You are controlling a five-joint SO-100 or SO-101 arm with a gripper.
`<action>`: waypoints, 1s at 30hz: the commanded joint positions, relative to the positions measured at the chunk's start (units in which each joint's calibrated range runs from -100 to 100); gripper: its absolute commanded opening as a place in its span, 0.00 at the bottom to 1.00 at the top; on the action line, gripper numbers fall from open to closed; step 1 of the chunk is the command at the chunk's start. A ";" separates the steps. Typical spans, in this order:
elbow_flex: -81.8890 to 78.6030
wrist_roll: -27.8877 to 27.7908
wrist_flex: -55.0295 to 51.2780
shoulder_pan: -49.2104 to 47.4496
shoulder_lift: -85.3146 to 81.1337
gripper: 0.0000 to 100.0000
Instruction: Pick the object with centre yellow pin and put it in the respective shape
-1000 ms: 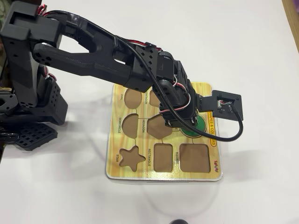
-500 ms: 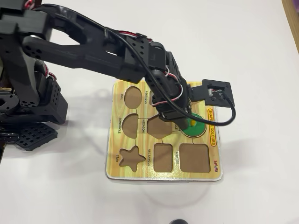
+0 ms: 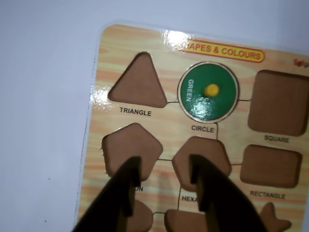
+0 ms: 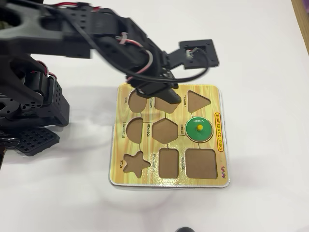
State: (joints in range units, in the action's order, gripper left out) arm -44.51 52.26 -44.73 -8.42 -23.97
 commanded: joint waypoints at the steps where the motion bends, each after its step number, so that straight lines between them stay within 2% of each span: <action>1: -6.38 0.14 0.65 2.36 -18.21 0.12; 8: -24.37 0.20 0.65 2.76 -52.43 0.12; 13: -31.29 0.14 0.56 3.34 -66.49 0.12; 19: -39.75 0.20 0.48 6.47 -74.19 0.12; 30: -54.23 -0.54 -1.77 10.18 -74.52 0.12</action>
State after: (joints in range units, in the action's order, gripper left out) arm -98.29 52.37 -45.07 -0.65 -98.20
